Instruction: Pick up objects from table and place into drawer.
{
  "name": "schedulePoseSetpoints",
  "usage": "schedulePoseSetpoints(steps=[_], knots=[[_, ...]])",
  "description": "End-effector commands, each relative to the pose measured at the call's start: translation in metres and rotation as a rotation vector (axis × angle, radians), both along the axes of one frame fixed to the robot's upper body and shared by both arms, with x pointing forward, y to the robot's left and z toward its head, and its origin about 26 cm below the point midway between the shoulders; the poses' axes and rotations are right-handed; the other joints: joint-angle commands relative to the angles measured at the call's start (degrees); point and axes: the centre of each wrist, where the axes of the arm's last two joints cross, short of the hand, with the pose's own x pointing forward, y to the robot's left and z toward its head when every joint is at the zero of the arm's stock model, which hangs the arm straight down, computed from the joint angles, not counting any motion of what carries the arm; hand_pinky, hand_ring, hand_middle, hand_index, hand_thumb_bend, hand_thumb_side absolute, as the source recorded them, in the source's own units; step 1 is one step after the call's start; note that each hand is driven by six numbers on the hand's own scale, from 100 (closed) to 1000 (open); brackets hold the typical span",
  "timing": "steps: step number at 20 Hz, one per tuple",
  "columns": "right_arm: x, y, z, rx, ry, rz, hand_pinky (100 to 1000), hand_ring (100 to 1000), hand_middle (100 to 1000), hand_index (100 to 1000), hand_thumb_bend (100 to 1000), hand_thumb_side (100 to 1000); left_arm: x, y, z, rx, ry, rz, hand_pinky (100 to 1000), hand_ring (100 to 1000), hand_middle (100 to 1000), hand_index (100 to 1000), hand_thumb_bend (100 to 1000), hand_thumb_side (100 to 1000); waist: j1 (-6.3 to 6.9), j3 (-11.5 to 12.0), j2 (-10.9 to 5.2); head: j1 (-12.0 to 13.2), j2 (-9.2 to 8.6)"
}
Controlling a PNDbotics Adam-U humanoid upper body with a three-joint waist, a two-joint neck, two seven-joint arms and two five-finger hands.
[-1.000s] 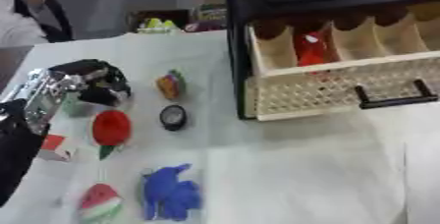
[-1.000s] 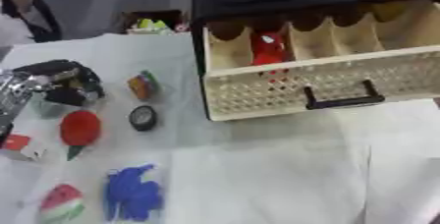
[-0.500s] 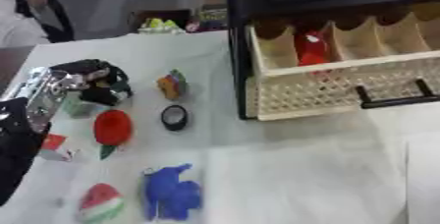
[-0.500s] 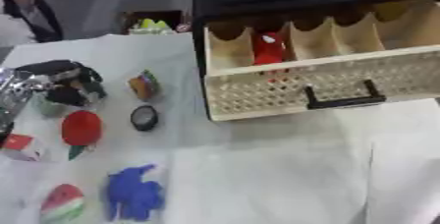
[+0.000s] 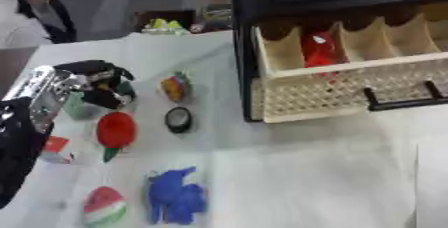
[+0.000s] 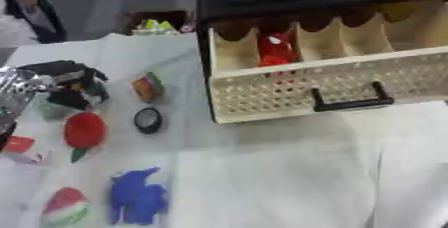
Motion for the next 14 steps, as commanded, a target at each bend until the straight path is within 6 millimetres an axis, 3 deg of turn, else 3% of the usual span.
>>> schedulePoseSetpoints(steps=[1,14], knots=[[-0.0049,-0.0015,0.0066,-0.006,-0.027,-0.004,313,468,442,748,221,657,-0.0012,0.0045,0.0074,0.019,-0.023,0.015,444,621,509,892,100,627,-0.41,0.1,-1.44,0.1,-0.82],[-0.0050,-0.0029,0.0043,0.004,-0.018,-0.012,310,467,441,744,220,657,-0.0001,-0.0012,0.0073,-0.001,-0.056,-0.006,362,563,463,844,100,519,-0.40,0.1,-1.56,0.1,-0.75]])
